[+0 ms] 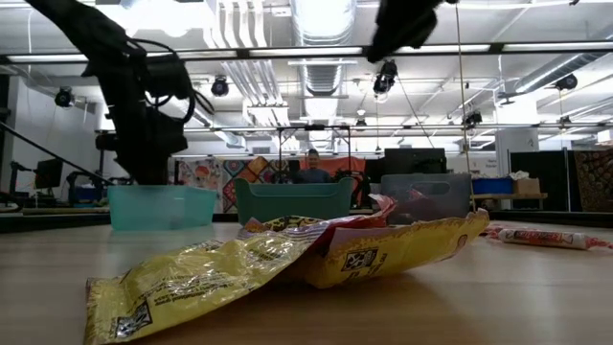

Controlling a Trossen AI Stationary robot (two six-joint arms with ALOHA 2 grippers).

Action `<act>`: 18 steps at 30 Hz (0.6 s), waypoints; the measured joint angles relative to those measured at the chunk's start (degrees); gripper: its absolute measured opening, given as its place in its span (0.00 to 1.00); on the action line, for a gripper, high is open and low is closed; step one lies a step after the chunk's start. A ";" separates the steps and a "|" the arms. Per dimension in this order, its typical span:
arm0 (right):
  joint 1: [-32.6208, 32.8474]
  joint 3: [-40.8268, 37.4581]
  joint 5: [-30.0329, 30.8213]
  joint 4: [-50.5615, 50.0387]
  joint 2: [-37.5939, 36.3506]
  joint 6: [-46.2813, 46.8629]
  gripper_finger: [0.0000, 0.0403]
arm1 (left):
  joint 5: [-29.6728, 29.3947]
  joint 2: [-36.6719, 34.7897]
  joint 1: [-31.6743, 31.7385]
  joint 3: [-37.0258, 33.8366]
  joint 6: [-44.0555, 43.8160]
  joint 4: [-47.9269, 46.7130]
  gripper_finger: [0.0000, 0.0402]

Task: Sort candy
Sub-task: Put the white candy into the blue bin, then put the red candy into the black bin

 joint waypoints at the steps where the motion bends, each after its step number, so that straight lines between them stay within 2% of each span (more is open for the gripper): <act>1: 0.00 0.00 0.00 -1.49 0.00 1.54 0.34 | 0.00 -0.47 -0.59 -0.13 0.23 -0.02 0.36; 5: 0.53 -0.04 0.03 -10.47 0.00 11.61 0.35 | 1.87 -4.31 -5.86 -0.18 -1.31 -0.69 0.42; 8: 1.76 -0.07 -0.04 -18.74 0.00 21.57 0.34 | 1.69 -8.14 -13.26 0.16 -4.40 -0.20 0.43; 13: 3.32 -0.73 0.18 -25.77 -0.02 35.45 0.33 | -3.63 -13.72 -29.08 0.27 -7.24 8.21 0.44; 18: 3.14 -3.54 0.60 -26.10 -0.02 40.99 0.34 | -9.42 -14.68 -44.24 -0.76 -3.03 20.42 0.44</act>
